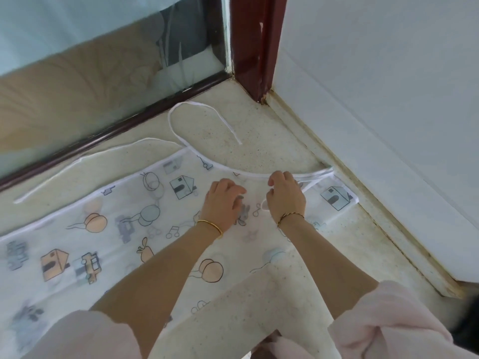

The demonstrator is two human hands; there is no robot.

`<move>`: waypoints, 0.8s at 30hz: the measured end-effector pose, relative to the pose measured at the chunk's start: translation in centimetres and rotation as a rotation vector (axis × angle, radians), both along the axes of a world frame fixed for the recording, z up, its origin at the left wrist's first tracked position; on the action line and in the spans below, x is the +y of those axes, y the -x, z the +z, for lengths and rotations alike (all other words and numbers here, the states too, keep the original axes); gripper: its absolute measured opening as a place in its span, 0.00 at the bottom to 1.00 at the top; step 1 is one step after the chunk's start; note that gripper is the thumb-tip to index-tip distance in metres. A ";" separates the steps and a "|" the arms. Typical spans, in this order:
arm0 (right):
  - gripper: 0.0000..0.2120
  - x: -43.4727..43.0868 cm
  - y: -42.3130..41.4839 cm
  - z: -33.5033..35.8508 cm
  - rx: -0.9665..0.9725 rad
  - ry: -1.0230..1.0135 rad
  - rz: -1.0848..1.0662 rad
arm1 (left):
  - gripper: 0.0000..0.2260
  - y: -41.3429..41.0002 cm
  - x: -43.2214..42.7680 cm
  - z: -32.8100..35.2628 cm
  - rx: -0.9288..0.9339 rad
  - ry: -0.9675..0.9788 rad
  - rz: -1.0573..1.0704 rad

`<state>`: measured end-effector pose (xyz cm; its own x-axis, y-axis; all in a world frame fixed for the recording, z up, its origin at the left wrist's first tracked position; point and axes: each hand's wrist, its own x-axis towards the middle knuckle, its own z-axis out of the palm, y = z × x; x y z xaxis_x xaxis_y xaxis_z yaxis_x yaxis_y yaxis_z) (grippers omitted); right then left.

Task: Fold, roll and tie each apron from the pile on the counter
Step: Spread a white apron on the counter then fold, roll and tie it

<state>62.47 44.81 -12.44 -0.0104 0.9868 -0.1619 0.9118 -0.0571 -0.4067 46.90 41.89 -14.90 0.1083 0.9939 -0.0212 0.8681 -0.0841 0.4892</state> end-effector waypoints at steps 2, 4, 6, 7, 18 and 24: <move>0.10 0.4 2.6 0.5 0.013 0.006 0.087 | 0.12 3.2 0.1 0.3 0.055 0.021 0.120; 0.10 1.0 4.7 1.0 0.026 0.015 0.168 | 0.14 5.7 0.4 0.6 0.105 0.042 0.232; 0.11 1.5 8.0 1.3 0.041 0.032 0.279 | 0.15 8.9 0.4 1.0 0.148 0.064 0.338; 0.12 1.9 10.1 1.3 0.043 0.046 0.340 | 0.16 11.0 0.3 1.0 0.169 0.073 0.384; 0.22 5.4 25.9 -0.8 -0.276 -0.003 0.862 | 0.15 25.8 0.1 0.5 0.483 0.334 0.453; 0.17 6.1 29.0 -1.4 -0.375 -0.059 0.985 | 0.14 28.1 0.5 0.7 0.460 0.400 0.319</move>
<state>33.42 50.96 -13.87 -0.7708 0.5758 -0.2726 0.6123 0.7878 -0.0675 18.78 42.42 -14.24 -0.2963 0.8819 -0.3667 0.9473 0.3203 0.0048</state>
